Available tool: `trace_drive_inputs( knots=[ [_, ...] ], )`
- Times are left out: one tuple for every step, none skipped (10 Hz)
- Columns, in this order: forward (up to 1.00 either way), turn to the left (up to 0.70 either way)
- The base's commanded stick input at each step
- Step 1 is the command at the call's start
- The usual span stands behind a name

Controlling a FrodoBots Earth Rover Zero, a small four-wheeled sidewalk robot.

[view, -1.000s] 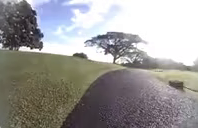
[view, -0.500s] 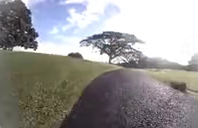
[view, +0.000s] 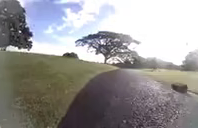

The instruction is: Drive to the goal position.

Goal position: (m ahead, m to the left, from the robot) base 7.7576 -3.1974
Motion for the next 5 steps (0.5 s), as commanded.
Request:
trace_drive_inputs(
  knots=[
    [0.60, -0.15],
    [0.60, -0.15],
    [0.60, -0.15],
    [0.60, -0.15],
    [0.60, -0.15]
  ],
)
